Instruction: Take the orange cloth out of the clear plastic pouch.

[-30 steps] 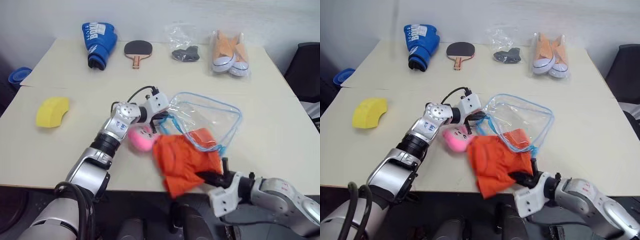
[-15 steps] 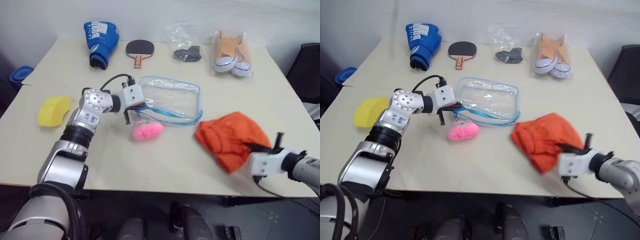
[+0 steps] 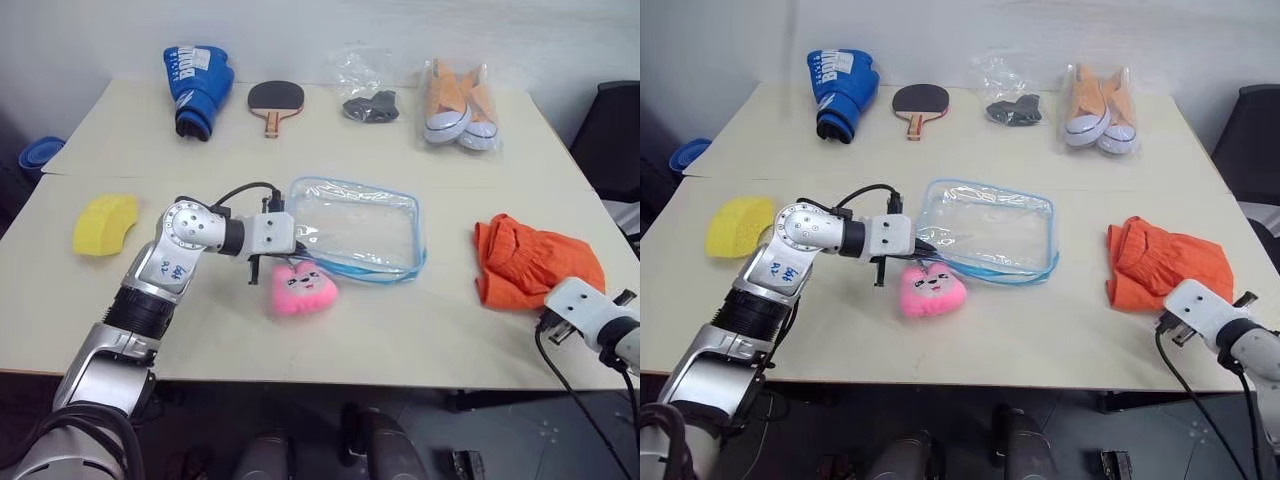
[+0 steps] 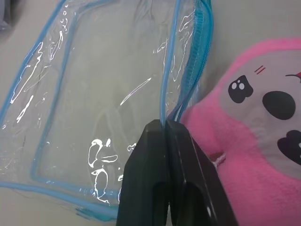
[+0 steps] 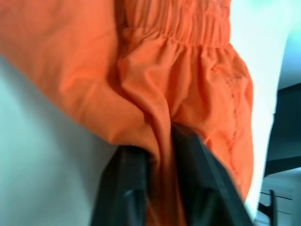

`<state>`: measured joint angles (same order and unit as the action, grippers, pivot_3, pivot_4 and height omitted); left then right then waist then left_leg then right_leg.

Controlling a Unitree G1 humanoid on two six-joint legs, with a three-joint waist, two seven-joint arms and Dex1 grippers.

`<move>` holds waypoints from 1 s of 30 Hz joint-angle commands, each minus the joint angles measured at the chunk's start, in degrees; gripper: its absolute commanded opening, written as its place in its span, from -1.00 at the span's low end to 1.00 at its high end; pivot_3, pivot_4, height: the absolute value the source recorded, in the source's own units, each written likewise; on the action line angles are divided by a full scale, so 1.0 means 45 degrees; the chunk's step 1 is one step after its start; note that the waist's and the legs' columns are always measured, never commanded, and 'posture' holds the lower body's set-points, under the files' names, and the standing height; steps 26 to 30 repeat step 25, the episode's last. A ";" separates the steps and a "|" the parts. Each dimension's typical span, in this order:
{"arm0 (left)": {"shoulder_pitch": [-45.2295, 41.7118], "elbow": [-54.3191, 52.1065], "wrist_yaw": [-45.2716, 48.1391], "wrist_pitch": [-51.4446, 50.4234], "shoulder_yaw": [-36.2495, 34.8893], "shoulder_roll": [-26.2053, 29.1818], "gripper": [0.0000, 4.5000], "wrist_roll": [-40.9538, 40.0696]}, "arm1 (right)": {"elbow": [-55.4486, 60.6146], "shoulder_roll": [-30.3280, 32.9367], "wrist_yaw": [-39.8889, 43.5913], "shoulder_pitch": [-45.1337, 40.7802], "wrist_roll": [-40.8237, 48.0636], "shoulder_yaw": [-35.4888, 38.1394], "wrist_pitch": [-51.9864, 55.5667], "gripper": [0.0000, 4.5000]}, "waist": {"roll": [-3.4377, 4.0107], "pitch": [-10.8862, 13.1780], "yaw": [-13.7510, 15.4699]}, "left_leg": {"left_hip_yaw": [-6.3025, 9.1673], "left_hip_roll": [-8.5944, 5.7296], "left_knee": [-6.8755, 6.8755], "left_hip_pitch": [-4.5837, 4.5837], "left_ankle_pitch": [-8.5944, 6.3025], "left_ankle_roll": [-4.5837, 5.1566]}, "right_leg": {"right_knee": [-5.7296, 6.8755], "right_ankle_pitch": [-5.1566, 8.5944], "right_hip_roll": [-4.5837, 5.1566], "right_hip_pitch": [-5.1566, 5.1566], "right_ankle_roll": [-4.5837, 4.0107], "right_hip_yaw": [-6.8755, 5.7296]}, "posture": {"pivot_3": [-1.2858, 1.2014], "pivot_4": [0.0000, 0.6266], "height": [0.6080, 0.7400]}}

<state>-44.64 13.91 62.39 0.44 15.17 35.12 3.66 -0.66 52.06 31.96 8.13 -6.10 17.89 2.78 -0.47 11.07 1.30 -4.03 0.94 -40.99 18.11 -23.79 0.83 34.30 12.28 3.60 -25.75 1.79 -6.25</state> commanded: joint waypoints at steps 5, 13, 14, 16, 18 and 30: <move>0.0271 -0.1640 -0.0111 -0.2399 -0.1657 0.0051 0.11 -0.1889 | 0.1997 0.0080 0.0488 0.1306 0.0950 0.2959 0.0837 0.54 | 0.0028 0.0016 0.0042 | 0.0006 -0.0003 -0.0003 0.0008 0.0000 0.0001 | 0.0019 0.0000 0.0000 -0.0001 0.0001 -0.0001 | 0.03 -0.52 1.00; 0.0864 -0.2251 0.3149 -0.7675 -0.4723 0.2905 0.50 -0.6620 | 0.3551 0.0523 0.5275 0.3210 0.7300 0.9399 0.8653 0.97 | 0.0049 0.0029 -0.0035 | 0.0035 0.0018 0.0010 -0.0001 -0.0004 -0.0005 | 0.0026 0.0009 -0.0021 0.0004 -0.0014 -0.0009 | 0.03 -0.52 1.00; 0.1195 -0.2156 0.3937 -0.7562 -0.4683 0.3649 0.50 -0.6675 | 0.3360 0.0661 0.5879 0.3637 0.7660 1.0032 0.9093 0.97 | 0.0064 0.0032 -0.0070 | 0.0028 0.0020 0.0021 0.0000 -0.0008 -0.0012 | -0.0013 0.0018 -0.0027 -0.0007 -0.0025 -0.0010 | 0.03 -0.52 1.00; 0.1509 -0.1562 0.4778 -0.7079 -0.4490 0.4603 0.50 -0.6509 | 0.2974 0.0869 0.6559 0.4244 0.8007 1.0761 0.9578 0.97 | 0.0064 0.0033 -0.0081 | 0.0016 0.0021 0.0084 -0.0036 -0.0007 -0.0018 | 0.0006 0.0034 -0.0038 -0.0003 -0.0040 -0.0011 | 0.03 -0.52 1.00; 0.1548 -0.0942 0.5225 -0.6938 -0.4447 0.5113 0.50 -0.6457 | 0.2726 0.0945 0.6915 0.4605 0.8066 1.1146 0.9681 0.97 | 0.0064 0.0033 -0.0049 | 0.0013 0.0005 0.0079 -0.0044 -0.0007 -0.0013 | -0.0043 0.0037 -0.0027 0.0008 -0.0032 -0.0007 | 0.03 -0.52 1.00; 0.0346 0.1208 0.5693 -0.5671 -0.4365 0.5183 0.50 -0.6158 | 0.2598 0.0826 0.6837 0.4618 0.8171 1.1393 0.9836 0.97 | 0.0061 0.0033 0.0059 | 0.0031 -0.0013 0.0071 -0.0031 -0.0024 0.0022 | -0.0048 0.0028 -0.0017 0.0012 -0.0011 0.0020 | 0.03 -0.52 1.00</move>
